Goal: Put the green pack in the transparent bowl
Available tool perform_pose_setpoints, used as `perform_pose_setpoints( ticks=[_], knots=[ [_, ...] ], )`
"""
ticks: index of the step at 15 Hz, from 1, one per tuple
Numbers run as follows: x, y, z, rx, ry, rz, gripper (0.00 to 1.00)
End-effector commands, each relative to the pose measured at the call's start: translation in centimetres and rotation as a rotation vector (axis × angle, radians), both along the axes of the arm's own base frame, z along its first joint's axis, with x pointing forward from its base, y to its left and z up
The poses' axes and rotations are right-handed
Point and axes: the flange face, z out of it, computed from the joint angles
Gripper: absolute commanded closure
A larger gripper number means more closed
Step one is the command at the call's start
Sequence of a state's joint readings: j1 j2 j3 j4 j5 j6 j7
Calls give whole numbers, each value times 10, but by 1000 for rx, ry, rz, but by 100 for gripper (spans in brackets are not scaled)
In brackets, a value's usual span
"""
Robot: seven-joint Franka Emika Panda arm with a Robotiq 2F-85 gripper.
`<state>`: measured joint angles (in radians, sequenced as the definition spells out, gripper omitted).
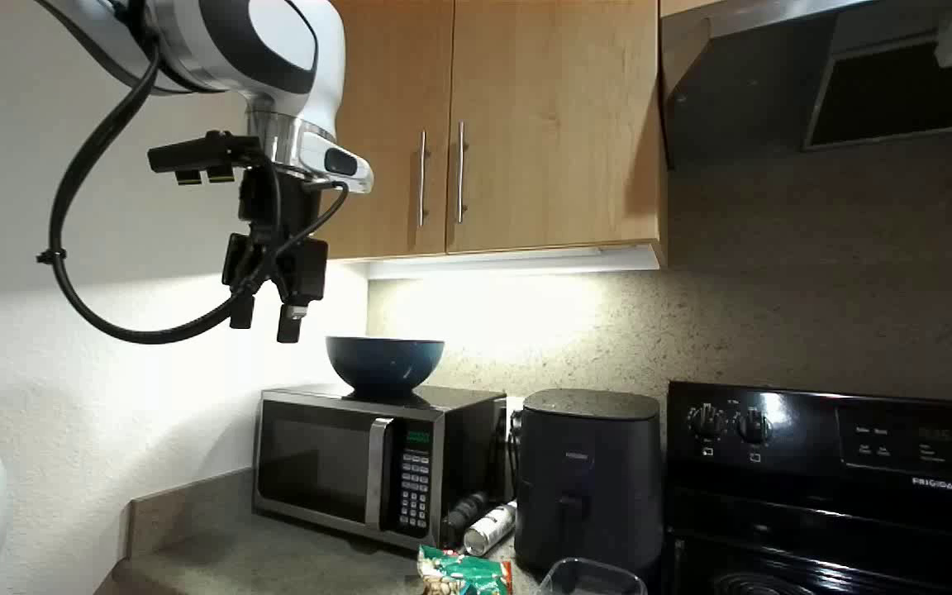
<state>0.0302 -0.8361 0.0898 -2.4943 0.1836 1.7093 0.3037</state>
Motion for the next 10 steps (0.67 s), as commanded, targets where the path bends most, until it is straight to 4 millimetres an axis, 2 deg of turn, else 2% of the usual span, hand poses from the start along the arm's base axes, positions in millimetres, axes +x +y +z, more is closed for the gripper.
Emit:
perform_pose_setpoints(
  ticks=[1, 7, 10],
  knots=[
    [0, 0, 1, 0, 1, 0, 0],
    [0, 0, 1, 0, 1, 0, 0],
    [9, -22, -6, 17, 39, -11, 0]
  ],
)
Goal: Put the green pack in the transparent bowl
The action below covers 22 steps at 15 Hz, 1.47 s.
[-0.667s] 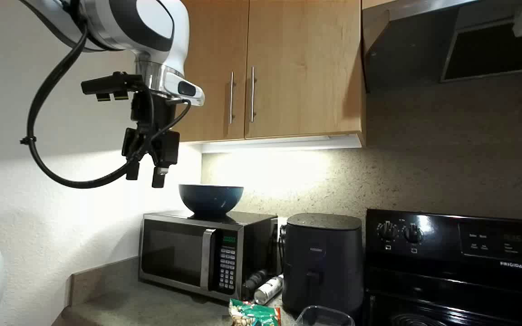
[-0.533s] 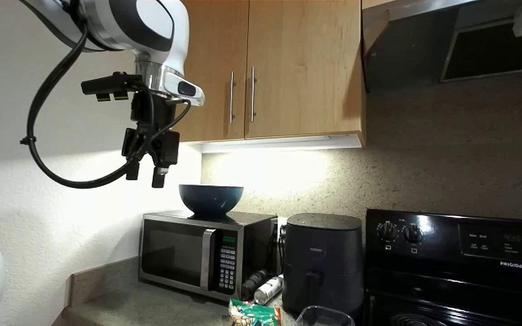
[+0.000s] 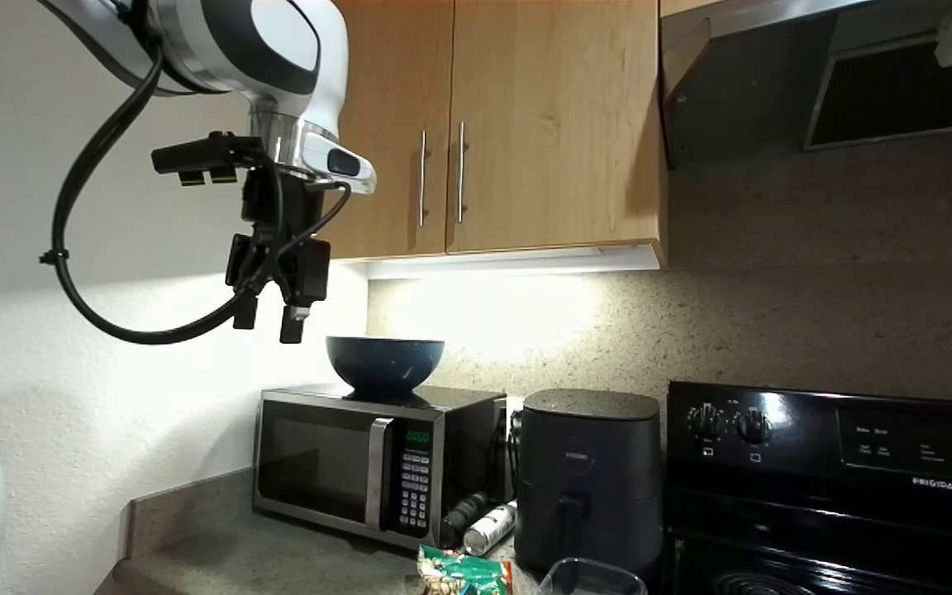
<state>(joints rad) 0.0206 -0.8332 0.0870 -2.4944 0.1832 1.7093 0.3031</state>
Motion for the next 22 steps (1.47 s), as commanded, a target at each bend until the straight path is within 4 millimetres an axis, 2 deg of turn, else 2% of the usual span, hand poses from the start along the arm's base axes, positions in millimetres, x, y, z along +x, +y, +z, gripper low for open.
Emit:
perform_pose_setpoints(
  ticks=[1, 2, 3, 5, 7, 8, 9, 10, 12, 16, 22],
  knots=[
    [11, -27, -8, 11, 44, -6, 0],
    [44, -17, -12, 11, 57, 1, 0],
    [63, -3, -17, 18, 62, 9, 0],
    [89, -2, -22, 10, 79, 23, 0],
    [124, -1, -28, -2, 102, 21, 0],
    [134, -3, -30, 3, 117, 1, 0],
    [103, -1, -26, 10, 88, 3, 0],
    [118, -1, -30, 13, 104, 3, 0],
    [135, -1, -36, 17, 122, 1, 0],
    [138, -1, -34, 18, 118, 2, 0],
    [179, -66, -91, -4, 170, -152, 0]
  ],
)
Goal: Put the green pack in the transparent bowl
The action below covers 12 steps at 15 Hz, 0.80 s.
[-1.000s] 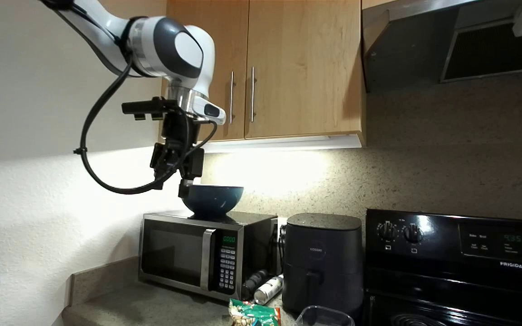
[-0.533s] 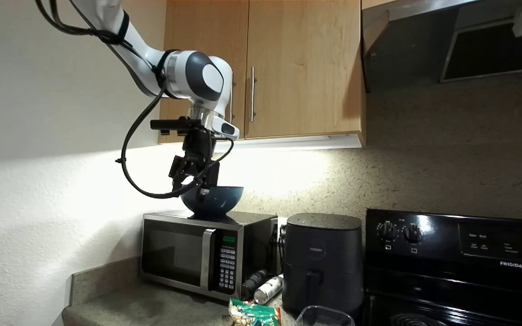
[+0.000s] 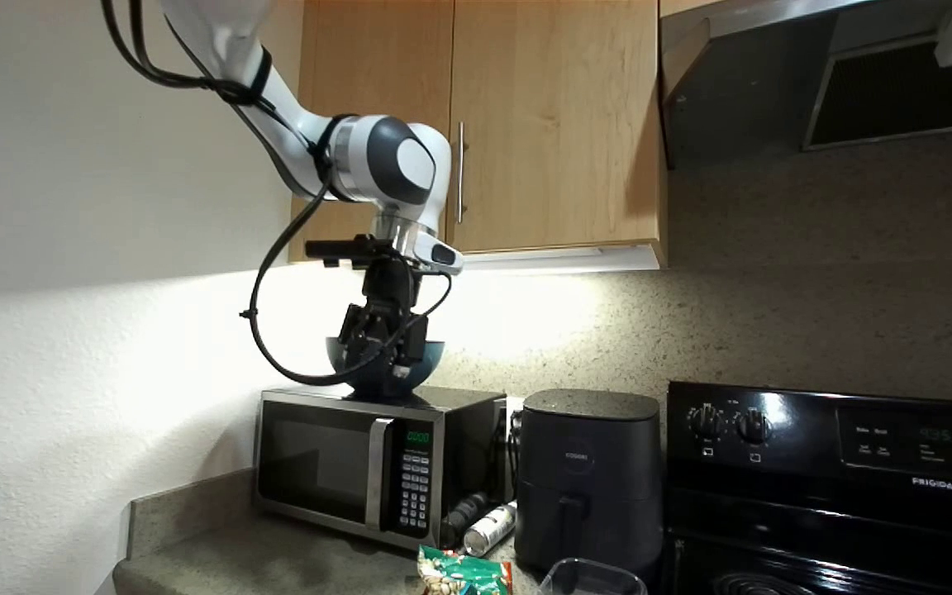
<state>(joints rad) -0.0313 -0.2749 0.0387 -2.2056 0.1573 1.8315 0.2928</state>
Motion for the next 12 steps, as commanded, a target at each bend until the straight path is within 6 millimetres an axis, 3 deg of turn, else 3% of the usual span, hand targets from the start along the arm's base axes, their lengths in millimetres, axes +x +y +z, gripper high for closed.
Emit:
perform_pose_setpoints(
  ticks=[1, 5, 6, 8, 12],
  knots=[
    [26, -37, -38, -32, 42, -78, 0],
    [39, -62, -72, -47, 116, -126, 0],
    [30, -56, -67, -29, 102, -93, 0],
    [33, -58, -75, -29, 118, -97, 0],
    [33, -56, -71, -29, 111, -93, 0]
  ],
)
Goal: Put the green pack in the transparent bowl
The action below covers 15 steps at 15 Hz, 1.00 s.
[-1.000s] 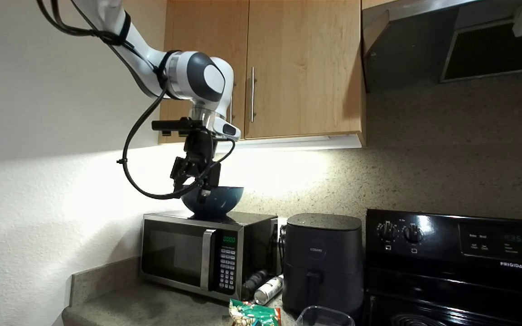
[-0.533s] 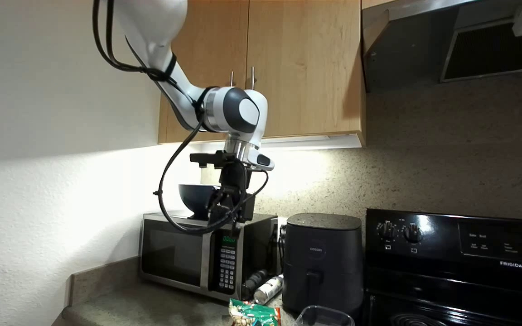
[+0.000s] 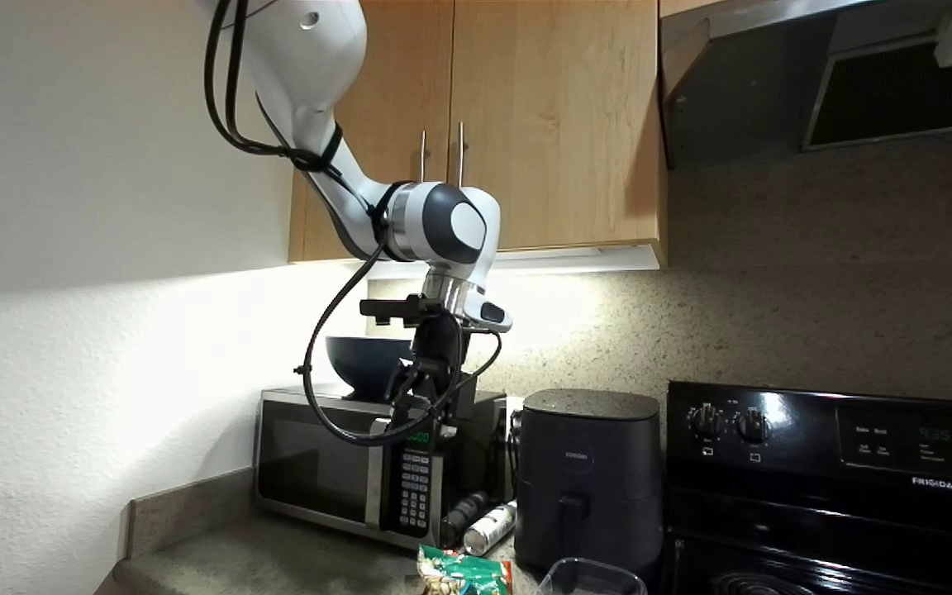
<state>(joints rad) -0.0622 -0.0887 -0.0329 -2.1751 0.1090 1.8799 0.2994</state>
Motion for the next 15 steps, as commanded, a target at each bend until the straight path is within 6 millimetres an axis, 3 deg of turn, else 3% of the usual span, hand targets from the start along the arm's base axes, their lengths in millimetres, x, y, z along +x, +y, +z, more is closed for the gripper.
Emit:
perform_pose_setpoints(
  ticks=[1, 9, 11, 12, 15],
  knots=[
    [7, 2, -7, 2, 25, 3, 0],
    [28, -26, -94, -88, 200, 129, 0],
    [30, -37, -105, -102, 225, 110, 0],
    [25, -27, -102, -88, 198, 98, 0],
    [31, -35, -111, -92, 215, 88, 0]
  ],
)
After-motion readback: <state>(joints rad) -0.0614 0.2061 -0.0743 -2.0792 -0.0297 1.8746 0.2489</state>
